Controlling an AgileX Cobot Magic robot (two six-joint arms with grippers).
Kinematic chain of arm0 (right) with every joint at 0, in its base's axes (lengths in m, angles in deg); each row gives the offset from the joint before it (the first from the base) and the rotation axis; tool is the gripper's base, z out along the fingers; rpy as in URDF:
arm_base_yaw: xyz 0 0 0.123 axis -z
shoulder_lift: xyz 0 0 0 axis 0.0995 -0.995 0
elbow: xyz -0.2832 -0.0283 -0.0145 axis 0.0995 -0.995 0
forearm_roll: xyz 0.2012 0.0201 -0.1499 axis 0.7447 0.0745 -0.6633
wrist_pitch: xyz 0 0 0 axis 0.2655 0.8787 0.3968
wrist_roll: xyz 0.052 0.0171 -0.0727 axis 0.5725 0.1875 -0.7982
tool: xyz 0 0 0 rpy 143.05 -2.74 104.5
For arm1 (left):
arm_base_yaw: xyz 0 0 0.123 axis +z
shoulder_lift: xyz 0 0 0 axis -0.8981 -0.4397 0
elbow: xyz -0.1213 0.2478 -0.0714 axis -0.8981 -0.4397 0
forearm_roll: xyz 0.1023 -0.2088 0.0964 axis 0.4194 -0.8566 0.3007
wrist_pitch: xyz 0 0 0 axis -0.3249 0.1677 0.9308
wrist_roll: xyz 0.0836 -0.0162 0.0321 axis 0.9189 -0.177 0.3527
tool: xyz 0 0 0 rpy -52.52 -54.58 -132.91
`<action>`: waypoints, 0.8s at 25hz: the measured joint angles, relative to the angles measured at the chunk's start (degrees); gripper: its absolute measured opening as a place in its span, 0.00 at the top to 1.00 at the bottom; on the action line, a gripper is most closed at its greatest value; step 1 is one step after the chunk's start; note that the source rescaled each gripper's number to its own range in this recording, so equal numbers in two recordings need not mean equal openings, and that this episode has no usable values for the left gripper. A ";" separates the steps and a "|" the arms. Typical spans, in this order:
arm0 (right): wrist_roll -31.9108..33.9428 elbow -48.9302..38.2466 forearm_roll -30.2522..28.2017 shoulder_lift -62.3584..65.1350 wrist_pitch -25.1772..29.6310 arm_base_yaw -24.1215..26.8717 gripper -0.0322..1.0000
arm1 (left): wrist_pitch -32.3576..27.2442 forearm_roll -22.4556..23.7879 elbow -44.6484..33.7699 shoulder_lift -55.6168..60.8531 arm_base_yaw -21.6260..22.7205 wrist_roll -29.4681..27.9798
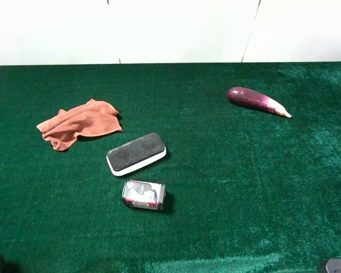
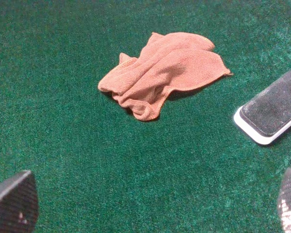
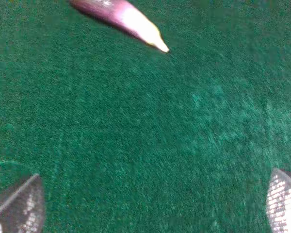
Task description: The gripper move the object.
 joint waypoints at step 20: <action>-0.80 -5.77 7.36 33.41 3.56 2.99 0.00 | 0.00 0.00 0.00 0.00 0.00 0.00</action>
